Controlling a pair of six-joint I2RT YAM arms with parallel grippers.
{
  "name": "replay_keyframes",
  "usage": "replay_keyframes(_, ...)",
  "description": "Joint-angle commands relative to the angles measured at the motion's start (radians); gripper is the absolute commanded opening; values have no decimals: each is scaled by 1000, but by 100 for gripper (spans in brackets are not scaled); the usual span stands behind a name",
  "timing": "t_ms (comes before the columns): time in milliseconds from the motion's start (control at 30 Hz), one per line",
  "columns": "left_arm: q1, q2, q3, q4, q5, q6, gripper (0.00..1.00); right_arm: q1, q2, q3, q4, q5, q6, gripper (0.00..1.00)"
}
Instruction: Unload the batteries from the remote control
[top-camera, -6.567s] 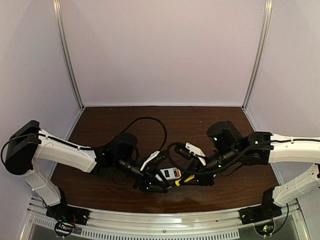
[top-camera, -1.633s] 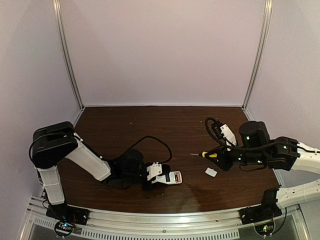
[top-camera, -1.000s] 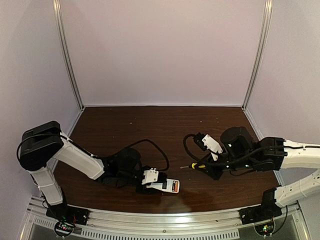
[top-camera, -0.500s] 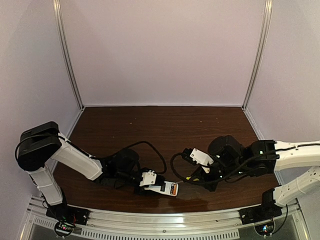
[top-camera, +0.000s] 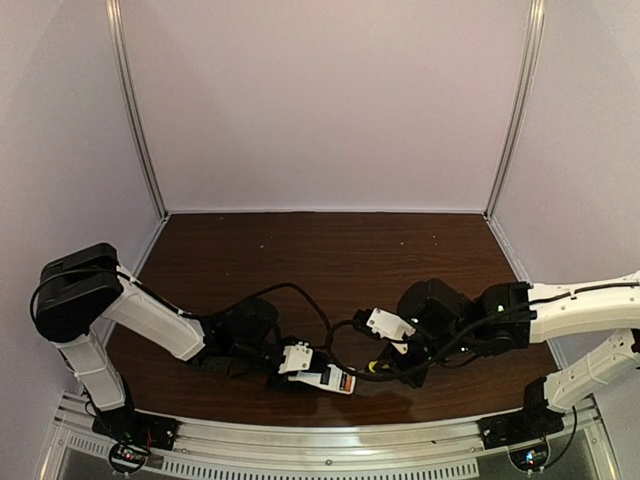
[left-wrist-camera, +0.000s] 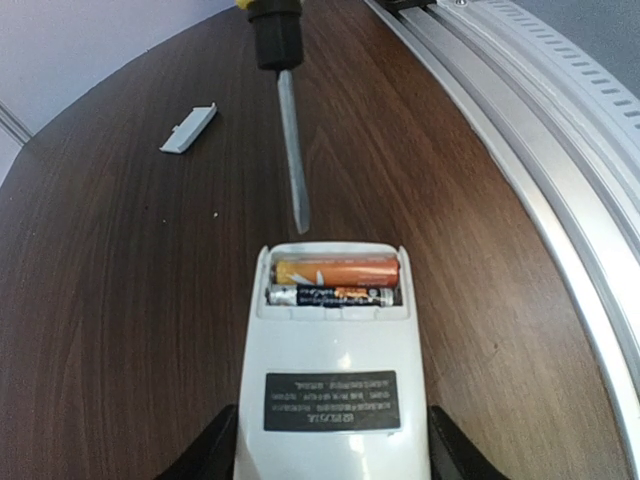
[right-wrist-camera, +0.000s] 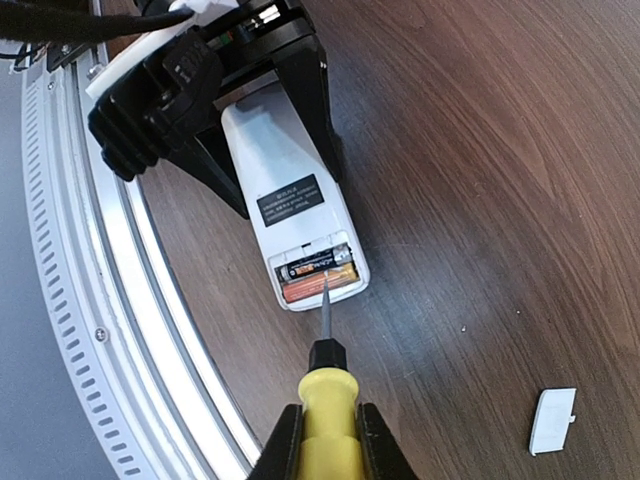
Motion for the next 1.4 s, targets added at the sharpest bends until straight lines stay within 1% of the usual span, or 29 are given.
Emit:
replay_keyframes(0, -5, -1, 6, 13, 25, 17, 0, 5, 23, 28, 34, 23, -42, 0)
replay_keyframes(333, 7, -6, 10, -3, 64, 20, 0, 4, 67, 35, 53, 64, -87, 0)
replay_keyframes(967, 14, -4, 13, -11, 81, 20, 0, 11, 101, 25, 72, 44, -115, 0)
replay_keyframes(1367, 14, 0, 19, -18, 79, 21, 0, 16, 81, 26, 65, 45, -122, 0)
